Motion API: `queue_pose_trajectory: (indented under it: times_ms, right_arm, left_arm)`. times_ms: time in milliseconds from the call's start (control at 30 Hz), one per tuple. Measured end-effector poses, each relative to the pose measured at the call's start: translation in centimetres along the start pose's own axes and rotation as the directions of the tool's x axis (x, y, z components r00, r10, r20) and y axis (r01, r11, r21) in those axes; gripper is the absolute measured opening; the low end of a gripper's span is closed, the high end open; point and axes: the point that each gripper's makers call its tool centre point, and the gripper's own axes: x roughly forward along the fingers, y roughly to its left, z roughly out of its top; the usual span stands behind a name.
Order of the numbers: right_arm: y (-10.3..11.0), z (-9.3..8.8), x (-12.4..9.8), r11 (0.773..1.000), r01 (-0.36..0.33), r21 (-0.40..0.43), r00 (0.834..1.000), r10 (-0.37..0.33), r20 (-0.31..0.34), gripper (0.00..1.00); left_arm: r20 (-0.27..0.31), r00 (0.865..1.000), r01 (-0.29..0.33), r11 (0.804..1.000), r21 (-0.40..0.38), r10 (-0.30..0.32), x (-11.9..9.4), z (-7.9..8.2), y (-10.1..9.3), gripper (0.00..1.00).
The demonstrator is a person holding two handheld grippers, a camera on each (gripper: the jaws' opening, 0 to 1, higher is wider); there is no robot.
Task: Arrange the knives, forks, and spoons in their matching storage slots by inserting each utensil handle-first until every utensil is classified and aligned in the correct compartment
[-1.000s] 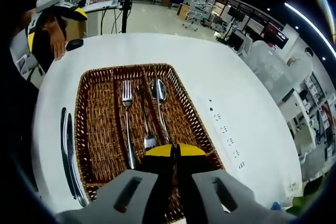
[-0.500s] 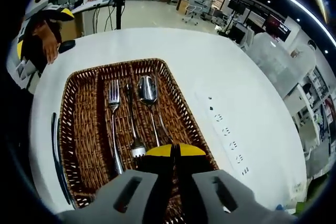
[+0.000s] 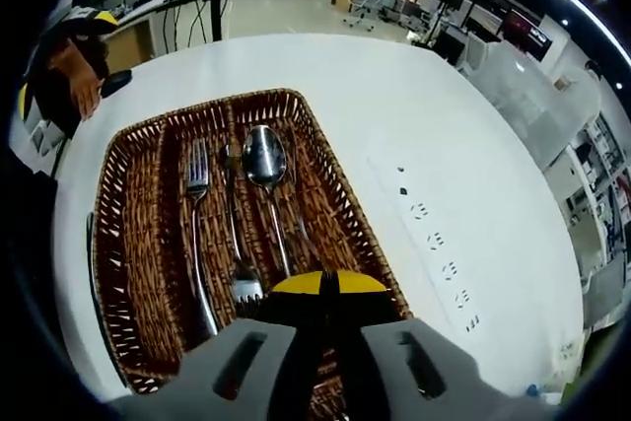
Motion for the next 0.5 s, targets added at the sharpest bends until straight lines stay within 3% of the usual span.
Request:
queue_pose_trajectory:
  times_ms: [500]
  right_arm:
    - [0.6, 0.3, 2.7, 0.997, -0.079, 0.018, 0.997, 0.079, 0.015, 0.00]
  left_arm:
    - [-0.013, 1.000, -0.010, 1.000, -0.008, 0.010, 0.3, 0.0, 0.1, 1.00]
